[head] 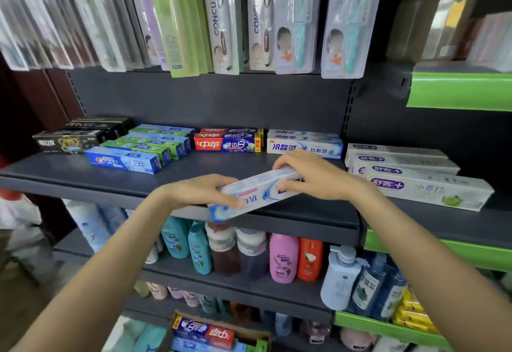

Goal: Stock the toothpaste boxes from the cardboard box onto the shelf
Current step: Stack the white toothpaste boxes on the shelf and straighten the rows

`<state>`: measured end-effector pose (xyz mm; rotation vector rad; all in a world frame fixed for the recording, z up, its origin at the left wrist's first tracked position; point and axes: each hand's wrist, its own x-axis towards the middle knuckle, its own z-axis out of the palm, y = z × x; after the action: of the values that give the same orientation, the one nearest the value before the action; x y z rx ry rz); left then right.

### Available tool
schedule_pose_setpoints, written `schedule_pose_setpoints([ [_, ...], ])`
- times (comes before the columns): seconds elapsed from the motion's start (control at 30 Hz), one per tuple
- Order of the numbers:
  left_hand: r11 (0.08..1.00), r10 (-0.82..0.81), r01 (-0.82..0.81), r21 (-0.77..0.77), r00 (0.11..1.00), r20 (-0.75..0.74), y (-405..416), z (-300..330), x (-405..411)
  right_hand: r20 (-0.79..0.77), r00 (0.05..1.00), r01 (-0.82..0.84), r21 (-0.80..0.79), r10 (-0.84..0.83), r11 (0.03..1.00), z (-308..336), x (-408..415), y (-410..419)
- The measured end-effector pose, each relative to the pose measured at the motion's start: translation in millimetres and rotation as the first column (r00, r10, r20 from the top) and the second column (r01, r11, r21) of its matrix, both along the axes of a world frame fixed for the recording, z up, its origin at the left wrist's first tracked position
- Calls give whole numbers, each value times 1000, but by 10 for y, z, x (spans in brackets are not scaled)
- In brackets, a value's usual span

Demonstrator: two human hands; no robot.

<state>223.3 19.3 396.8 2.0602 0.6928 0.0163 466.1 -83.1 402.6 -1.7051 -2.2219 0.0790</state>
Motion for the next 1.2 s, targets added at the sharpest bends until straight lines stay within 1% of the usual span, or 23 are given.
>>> schedule_pose_setpoints([
  [0.03,985,-18,18,171,1000,-5,59,-4,-23,-20,999,41,-2,-41,999,-53,43,-5],
  [0.07,963,-11,2,270,999,31,120,-7,-29,-46,996,81,-12,-81,997,-104,89,-12],
  [0.1,957,13,-41,288,995,96,177,-12,-21,-71,990,122,-33,-124,992,-148,132,-21],
  [0.23,987,138,-157,37,941,308,332,-29,120,-189,957,207,-85,-220,975,-218,250,-44],
  [0.3,972,234,-218,-85,882,409,347,-91,211,-303,913,297,35,-273,954,-206,309,-58],
  [0.33,954,299,-252,-161,835,462,337,-144,245,-407,861,386,131,-305,913,-213,329,-78],
  [0.4,894,441,-292,-339,711,549,303,-253,309,-664,677,589,231,-317,774,-246,292,-127],
  [0.43,863,495,-297,-408,654,572,260,-295,348,-755,575,642,179,-313,746,-250,219,-137],
  [0.5,826,552,-293,-482,595,584,135,-344,472,-858,409,570,-25,-310,821,-275,28,-72],
  [0.57,824,560,-326,-464,595,576,-15,-404,633,-928,236,408,-173,-287,896,-306,-158,53],
  [0.6,847,530,-368,-383,620,578,-82,-432,701,-947,172,367,-194,-271,910,-316,-207,122],
  [0.63,881,465,-410,-234,668,580,-127,-459,760,-958,136,363,-188,-251,913,-318,-229,186],
  [0.7,905,298,-410,115,803,516,-177,-463,815,-958,158,406,-158,-239,900,-302,-172,285],
  [0.77,857,203,-356,372,897,392,-167,-422,804,-924,280,421,-125,-260,898,-235,-32,330],
  [0.8,797,190,-344,497,923,334,-139,-403,786,-878,394,435,-83,-273,896,-179,51,341],
  [0.83,719,189,-340,606,935,301,-91,-394,763,-785,546,456,-15,-293,890,-119,134,362],
  [0.87,659,191,-336,673,940,283,-11,-410,737,-637,694,475,58,-334,878,-51,199,386],
  [0.9,610,190,-326,722,945,266,71,-431,705,-465,799,483,121,-380,867,8,248,424],
  [0.93,555,190,-301,775,953,235,158,-472,679,-306,859,472,160,-412,867,51,282,474],
  [1.0,440,181,-212,873,973,145,314,-560,639,-63,901,434,146,-429,889,69,334,617],
  [1.03,417,173,-170,893,979,106,373,-593,621,36,905,418,113,-424,901,41,367,693],
  [1.13,466,126,-124,876,989,73,482,-656,586,251,872,431,13,-420,902,-109,504,863],
  [1.2,494,108,-120,861,991,76,530,-671,577,316,817,497,37,-482,867,-210,562,897],
])
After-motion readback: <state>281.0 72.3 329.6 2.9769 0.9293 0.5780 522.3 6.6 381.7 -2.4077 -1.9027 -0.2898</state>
